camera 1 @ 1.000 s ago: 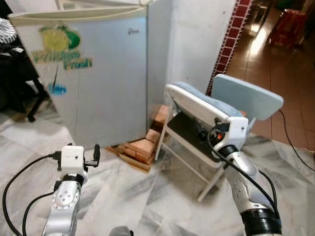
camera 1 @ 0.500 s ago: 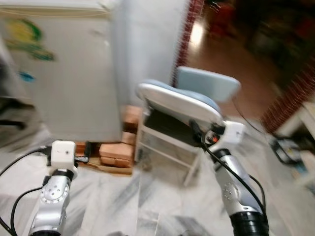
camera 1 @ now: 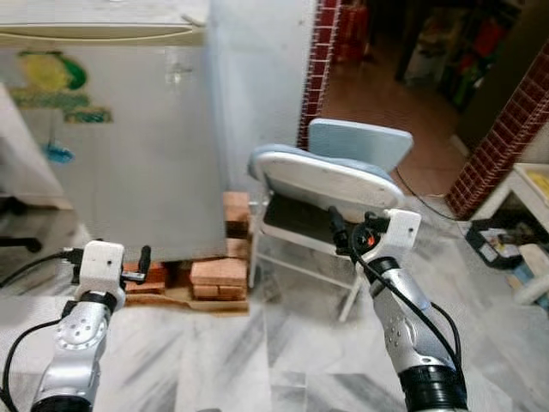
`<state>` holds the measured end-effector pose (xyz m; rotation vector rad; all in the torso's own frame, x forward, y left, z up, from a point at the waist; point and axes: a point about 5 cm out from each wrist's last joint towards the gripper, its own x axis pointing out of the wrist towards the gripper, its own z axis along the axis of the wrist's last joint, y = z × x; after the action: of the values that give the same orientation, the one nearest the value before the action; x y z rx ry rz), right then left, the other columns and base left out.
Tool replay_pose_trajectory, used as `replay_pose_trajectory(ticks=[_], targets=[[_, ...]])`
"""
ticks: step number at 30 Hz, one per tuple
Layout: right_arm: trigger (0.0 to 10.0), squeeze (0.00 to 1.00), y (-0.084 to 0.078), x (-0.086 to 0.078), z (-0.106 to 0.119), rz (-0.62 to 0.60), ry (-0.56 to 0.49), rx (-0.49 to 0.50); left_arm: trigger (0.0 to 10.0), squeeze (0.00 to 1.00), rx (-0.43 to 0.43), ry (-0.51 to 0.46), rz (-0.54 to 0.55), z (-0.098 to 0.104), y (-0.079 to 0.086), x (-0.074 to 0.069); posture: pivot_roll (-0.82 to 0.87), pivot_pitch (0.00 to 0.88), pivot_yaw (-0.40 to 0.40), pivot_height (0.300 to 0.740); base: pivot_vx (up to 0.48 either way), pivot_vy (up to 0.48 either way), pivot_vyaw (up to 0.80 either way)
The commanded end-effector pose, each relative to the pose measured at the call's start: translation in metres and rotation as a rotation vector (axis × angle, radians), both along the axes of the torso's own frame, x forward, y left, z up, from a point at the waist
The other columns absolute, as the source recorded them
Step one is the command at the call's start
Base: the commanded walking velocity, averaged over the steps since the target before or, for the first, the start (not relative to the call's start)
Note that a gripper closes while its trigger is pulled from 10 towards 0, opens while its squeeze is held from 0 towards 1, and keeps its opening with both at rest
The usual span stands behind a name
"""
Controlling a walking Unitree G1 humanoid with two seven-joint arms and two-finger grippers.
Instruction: Restocking fridge
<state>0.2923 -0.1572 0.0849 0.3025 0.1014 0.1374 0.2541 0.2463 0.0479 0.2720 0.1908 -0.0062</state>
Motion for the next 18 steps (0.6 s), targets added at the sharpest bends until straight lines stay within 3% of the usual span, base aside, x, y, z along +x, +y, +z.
replay_pose_trajectory(ticks=[1,3,5,8,18], targets=[[10.0,0.00,-0.004,-0.003,-0.001,-0.008,0.007,-0.029,10.0,0.00,0.010,-0.019,-0.051,0.007,-0.007,0.001,0.01,0.000,0.002,0.740,0.000,0.480,0.00],[10.0,0.00,-0.005,-0.006,-0.003,-0.005,0.008,-0.030,10.0,0.00,-0.012,-0.103,-0.097,0.025,-0.028,0.009,0.02,0.000,-0.006,0.740,0.000,0.480,0.00],[10.0,0.00,-0.005,-0.006,-0.003,-0.005,0.008,-0.030,10.0,0.00,-0.012,-0.103,-0.097,0.025,-0.028,0.009,0.02,0.000,-0.006,0.740,0.000,0.480,0.00],[10.0,0.00,-0.006,-0.008,-0.004,-0.017,0.000,-0.075,10.0,0.00,-0.005,-0.161,-0.135,0.035,-0.047,0.018,0.01,0.000,-0.006,0.740,0.000,0.480,0.00],[10.0,0.00,-0.008,-0.011,-0.004,-0.031,-0.013,-0.116,10.0,0.00,0.085,-0.238,-0.180,0.048,-0.061,0.027,0.00,0.000,0.004,0.740,0.000,0.480,0.00]])
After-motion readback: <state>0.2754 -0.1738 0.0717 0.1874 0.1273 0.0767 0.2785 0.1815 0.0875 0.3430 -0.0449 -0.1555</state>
